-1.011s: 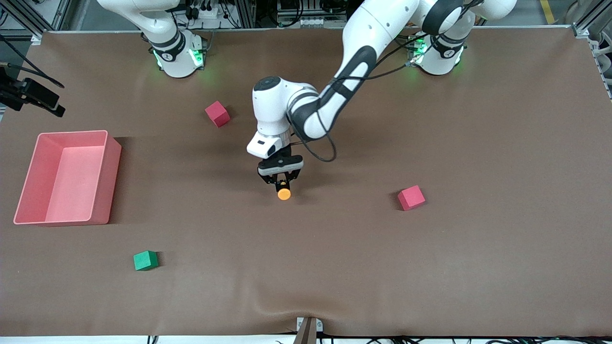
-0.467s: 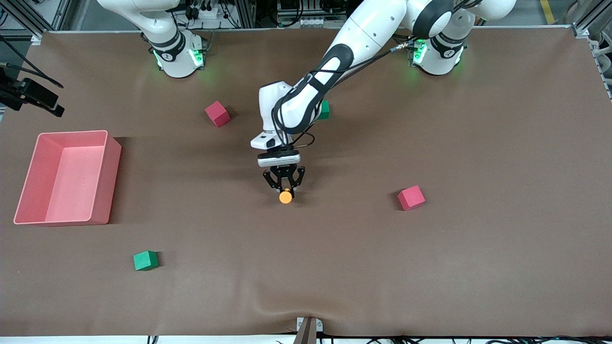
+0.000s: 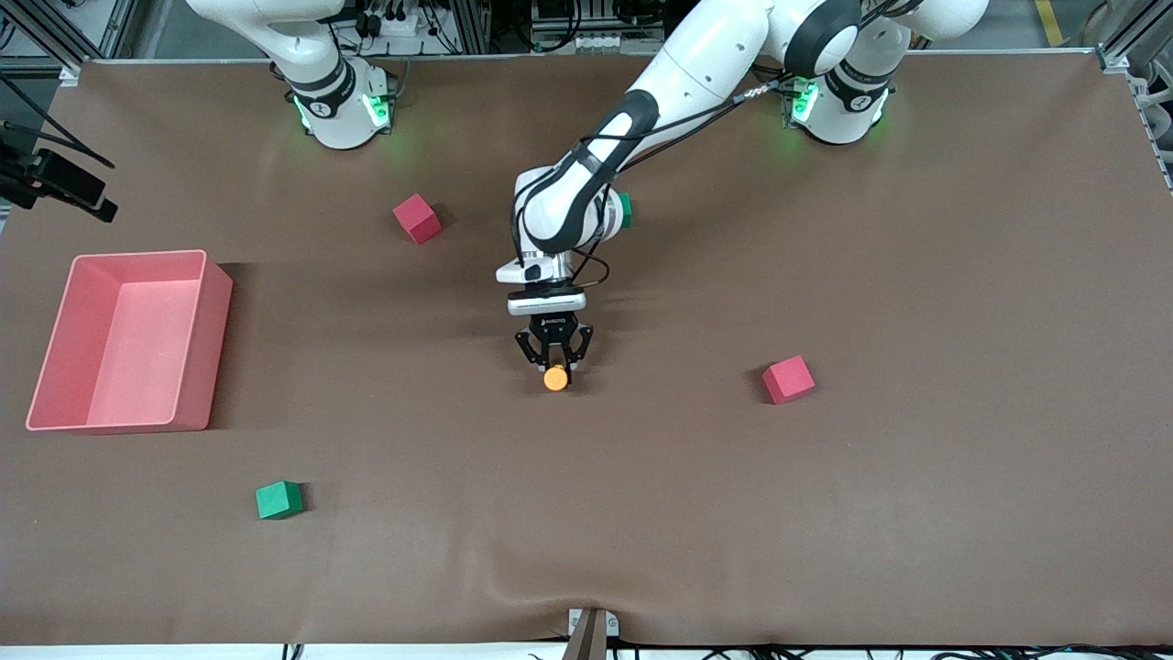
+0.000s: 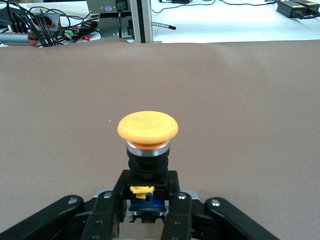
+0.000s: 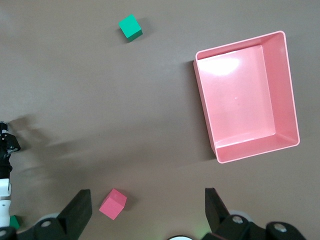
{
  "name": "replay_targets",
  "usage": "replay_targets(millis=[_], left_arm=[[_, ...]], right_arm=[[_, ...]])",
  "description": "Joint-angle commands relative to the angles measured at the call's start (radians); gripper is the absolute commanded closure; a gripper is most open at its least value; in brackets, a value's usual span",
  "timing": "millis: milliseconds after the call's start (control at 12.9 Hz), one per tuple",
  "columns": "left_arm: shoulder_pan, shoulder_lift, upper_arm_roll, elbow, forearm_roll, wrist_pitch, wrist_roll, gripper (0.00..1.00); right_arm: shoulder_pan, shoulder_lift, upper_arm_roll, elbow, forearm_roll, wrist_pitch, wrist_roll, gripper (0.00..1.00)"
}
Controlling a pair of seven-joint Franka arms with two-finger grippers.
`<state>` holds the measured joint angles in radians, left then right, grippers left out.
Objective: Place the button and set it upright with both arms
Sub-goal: 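Open the left gripper and lift it off the button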
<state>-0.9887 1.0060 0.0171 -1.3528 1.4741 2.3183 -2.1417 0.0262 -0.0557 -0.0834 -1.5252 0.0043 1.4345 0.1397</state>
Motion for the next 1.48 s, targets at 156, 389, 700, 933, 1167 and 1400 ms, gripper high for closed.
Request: replay_targets(millis=[156,389,700,933,1167,1400], left_arm=[[0.021,0.105,-0.031,0.124,0.134,0.016,-0.121,0.58],[0.015,0.091,-0.039,0.124,0.109,0.015,-0.124,0.0],[-0.042,0.063,-0.042,0.123,-0.062,-0.01,-0.119,0.0],[-0.079,0.023,-0.046,0.116,-0.214,-0.019,-0.107,0.0],[-0.082,-0.049,-0.106,0.112,-0.406,-0.075,-0.007,0.0],[-0.074,-0.133,-0.123,0.121,-0.666,-0.163,0.271,0.0]], right_arm=[[-0.028,0.007,0.014,0.016,0.0,-0.017,-0.02,0.0],[-0.028,0.005,0.014,0.016,0.0,-0.017,-0.02,0.0],[-0.028,0.005,0.014,0.016,0.0,-0.017,-0.02,0.0],[-0.028,0.007,0.014,0.016,0.002,-0.02,-0.02,0.0],[-0.028,0.005,0.014,0.016,0.0,-0.02,-0.02,0.0],[-0.029,0.005,0.014,0.016,0.0,-0.02,-0.02,0.0]])
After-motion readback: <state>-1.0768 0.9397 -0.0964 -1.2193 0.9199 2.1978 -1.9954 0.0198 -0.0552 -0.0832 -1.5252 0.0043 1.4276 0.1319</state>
